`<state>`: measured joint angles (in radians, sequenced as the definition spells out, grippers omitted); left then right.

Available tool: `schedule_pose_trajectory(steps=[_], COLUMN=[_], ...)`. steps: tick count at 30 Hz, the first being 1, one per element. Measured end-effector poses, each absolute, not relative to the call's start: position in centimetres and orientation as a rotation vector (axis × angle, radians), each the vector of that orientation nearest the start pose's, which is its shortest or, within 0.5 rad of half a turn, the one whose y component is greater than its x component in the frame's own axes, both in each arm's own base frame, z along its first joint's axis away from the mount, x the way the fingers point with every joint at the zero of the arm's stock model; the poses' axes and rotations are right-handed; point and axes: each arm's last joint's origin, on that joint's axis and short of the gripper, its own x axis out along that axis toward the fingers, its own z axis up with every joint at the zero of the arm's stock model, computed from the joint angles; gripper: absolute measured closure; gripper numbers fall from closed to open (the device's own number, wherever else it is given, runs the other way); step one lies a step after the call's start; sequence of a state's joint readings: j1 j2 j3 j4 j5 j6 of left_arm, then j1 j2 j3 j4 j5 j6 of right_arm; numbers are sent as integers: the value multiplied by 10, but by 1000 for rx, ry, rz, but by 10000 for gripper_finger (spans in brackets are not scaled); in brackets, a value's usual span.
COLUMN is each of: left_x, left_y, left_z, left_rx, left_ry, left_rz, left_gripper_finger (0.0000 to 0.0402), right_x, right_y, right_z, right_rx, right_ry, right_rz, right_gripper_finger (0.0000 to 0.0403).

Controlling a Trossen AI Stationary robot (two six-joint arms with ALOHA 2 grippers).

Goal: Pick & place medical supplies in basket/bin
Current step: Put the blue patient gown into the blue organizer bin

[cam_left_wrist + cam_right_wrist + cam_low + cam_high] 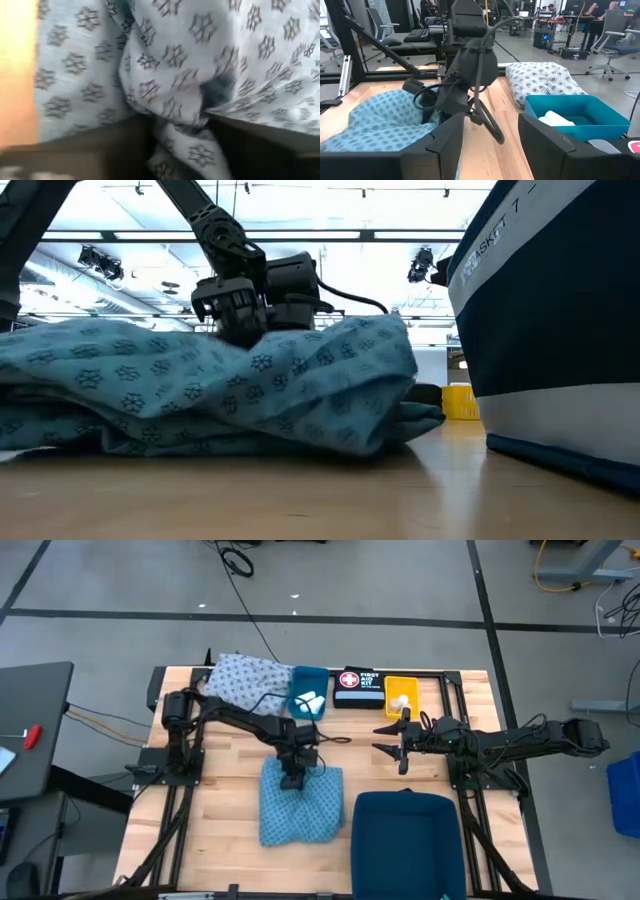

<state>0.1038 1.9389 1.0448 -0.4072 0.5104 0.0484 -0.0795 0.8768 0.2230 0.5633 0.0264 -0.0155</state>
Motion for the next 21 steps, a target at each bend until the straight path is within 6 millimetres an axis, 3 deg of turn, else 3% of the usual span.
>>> schedule_pose_trajectory(steps=[3, 4, 11, 18, 21], left_x=[340, 340, 346, 346, 342], left_y=[18, 17, 11, 12, 13], left_z=[106, 106, 116, 163, 193], left_rx=[-327, -317, -380, -327, -255], left_ry=[1251, 1252, 1122, 935, 819], left_rz=[-349, -342, -490, -541, -527], left_gripper_finger=[364, 378, 389, 389, 389], right_x=[178, 178, 178, 177, 177], right_y=[-15, -15, -15, -15, -15], right_z=[196, 196, 194, 193, 193], right_rx=[-13, -13, -13, -12, -12], right_ry=[93, 93, 111, 121, 121], right_rz=[-108, -108, -111, -111, -110], right_gripper_finger=[206, 206, 206, 206, 206])
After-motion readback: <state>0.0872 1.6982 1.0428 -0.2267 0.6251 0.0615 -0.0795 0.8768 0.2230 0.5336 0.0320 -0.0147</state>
